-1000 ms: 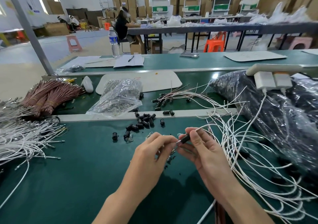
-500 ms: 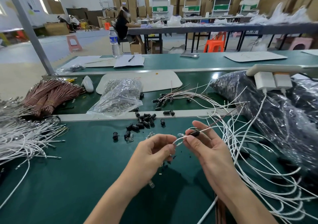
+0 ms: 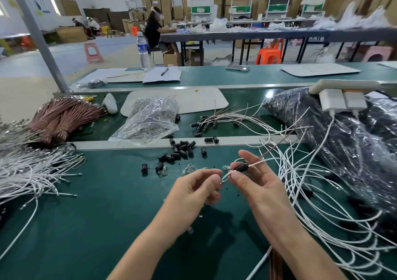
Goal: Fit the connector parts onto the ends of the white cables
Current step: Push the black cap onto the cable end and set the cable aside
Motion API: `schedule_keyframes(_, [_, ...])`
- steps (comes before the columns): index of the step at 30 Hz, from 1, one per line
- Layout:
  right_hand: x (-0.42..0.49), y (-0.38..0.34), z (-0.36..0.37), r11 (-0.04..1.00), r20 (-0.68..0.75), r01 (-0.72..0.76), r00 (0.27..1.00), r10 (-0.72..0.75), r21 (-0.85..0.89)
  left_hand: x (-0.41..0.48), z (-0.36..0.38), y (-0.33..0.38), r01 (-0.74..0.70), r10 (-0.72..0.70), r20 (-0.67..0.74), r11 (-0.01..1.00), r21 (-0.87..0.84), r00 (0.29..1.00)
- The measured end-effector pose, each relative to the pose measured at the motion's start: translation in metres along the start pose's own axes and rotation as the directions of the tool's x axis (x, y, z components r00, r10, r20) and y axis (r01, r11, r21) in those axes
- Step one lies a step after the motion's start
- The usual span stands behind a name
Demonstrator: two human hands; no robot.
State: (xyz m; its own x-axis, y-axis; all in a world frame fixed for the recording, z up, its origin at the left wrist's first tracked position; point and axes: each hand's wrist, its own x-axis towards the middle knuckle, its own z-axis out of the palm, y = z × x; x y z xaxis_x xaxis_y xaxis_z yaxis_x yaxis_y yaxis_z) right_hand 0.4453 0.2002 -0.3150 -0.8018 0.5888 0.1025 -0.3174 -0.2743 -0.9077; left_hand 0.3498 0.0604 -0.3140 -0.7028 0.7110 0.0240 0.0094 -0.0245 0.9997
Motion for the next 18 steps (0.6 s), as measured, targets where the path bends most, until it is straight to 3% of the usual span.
schedule_keyframes(6, [-0.0025,-0.0025,0.0023,0.996,0.021,0.048,0.999,-0.047,-0.069,-0.0012,0.0020,0.0006,0.103,-0.093,0.062,0.976,-0.192,0.994])
schedule_keyframes(13, [-0.0054,0.0035,0.0068,0.995,0.064,-0.035,0.997,0.041,-0.092,-0.0035,0.0071,0.0020,-0.138,0.146,-0.061,0.983,0.119,0.987])
schedule_keyframes(18, [-0.0021,0.0011,0.0037,0.999,0.015,-0.034,0.999,0.034,-0.015,-0.0048,0.0094,0.0046,-0.131,0.133,-0.021,0.989,0.073,0.991])
